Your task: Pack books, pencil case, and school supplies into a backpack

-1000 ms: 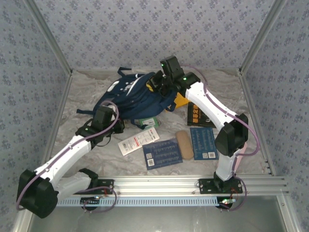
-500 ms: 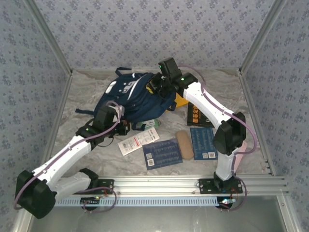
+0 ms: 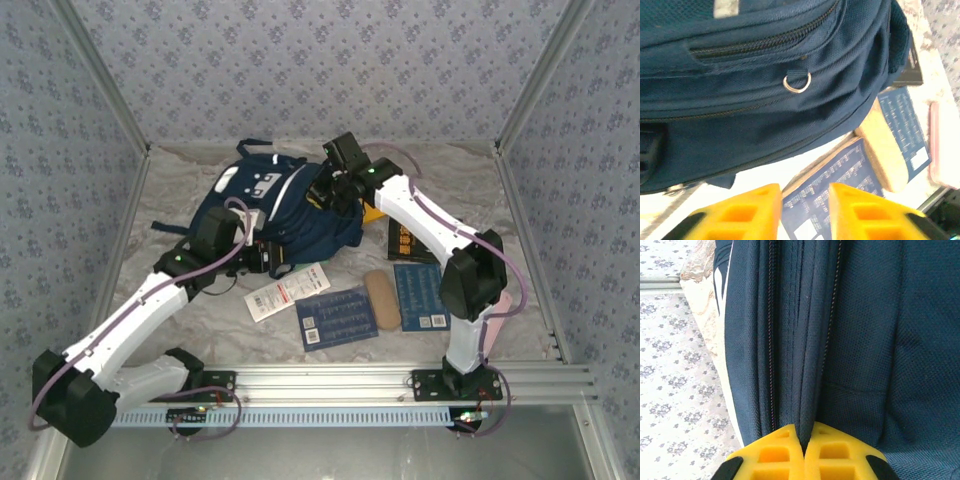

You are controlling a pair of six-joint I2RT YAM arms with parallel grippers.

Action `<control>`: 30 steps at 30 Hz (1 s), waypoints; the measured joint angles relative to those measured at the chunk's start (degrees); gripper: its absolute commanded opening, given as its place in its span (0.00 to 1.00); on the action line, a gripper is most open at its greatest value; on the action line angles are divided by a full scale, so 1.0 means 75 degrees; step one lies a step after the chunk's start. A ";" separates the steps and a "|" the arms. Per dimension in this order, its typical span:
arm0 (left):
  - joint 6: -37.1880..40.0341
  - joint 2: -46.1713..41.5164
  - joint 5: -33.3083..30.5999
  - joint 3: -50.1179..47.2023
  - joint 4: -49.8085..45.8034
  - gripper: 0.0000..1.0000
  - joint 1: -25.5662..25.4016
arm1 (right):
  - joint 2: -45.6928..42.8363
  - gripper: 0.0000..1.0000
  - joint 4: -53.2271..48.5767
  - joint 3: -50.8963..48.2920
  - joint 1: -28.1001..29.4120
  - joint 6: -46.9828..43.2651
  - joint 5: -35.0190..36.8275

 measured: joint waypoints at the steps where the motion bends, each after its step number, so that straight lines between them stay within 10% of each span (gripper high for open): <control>1: 0.0050 -0.0157 -0.0020 -0.0102 -0.0067 0.46 0.0009 | -0.0003 0.00 0.0000 -0.0003 -0.0052 -0.0035 -0.0058; 30: 0.0291 0.1935 -0.0860 -0.0839 0.1035 0.50 0.0026 | -0.0044 0.00 0.0691 -0.0702 -0.0816 0.0204 -0.1183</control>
